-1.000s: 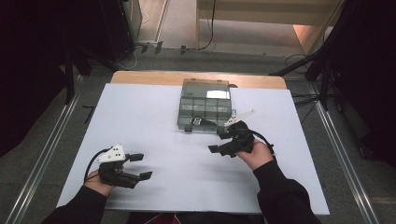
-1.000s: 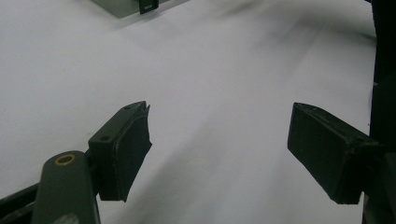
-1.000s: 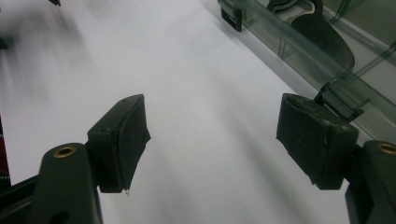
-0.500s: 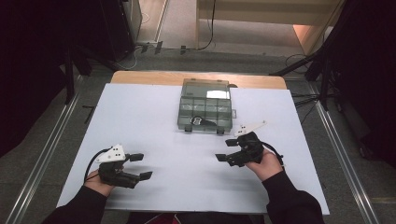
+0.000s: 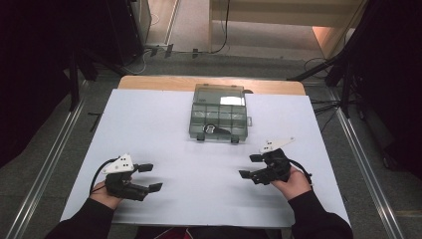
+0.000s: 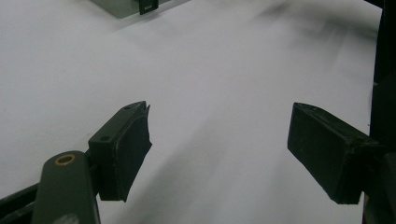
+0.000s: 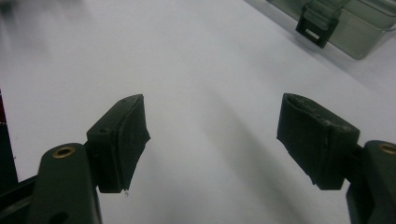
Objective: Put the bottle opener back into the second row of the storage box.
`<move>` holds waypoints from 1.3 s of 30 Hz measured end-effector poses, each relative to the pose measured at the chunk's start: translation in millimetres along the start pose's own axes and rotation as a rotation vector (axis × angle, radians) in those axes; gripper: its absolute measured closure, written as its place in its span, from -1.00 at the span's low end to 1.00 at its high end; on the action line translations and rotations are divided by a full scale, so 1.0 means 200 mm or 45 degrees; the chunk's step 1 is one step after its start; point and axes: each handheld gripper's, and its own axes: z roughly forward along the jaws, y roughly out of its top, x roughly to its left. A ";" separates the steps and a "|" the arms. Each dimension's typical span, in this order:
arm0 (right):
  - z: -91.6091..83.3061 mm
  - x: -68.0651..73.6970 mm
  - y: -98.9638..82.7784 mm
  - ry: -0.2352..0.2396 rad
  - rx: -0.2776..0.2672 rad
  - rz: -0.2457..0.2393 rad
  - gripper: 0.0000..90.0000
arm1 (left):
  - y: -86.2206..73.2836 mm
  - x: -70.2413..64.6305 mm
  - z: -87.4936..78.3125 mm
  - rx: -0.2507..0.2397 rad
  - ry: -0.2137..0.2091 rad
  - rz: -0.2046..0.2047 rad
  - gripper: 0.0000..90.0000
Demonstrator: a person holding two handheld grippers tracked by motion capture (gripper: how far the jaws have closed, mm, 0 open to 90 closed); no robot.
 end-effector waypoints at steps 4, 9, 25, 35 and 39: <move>-0.03 -0.01 -0.04 -0.002 -0.019 0.006 -0.43 | 0.00 0.00 0.00 0.000 0.000 0.000 -0.53; -0.05 -0.02 -0.09 -0.023 -0.030 0.016 -0.43 | 0.00 0.00 0.00 0.000 0.000 -0.001 -0.53; -0.12 -0.05 -0.19 -0.046 -0.089 0.039 -0.44 | 0.00 0.00 0.00 -0.001 -0.002 -0.001 -0.53; -0.12 -0.07 -0.23 -0.047 -0.106 0.056 -0.45 | 0.00 0.00 -0.01 -0.002 -0.002 0.002 -0.53; -0.12 -0.08 -0.24 -0.048 -0.103 0.061 -0.45 | 0.00 0.00 -0.01 -0.001 -0.003 0.002 -0.53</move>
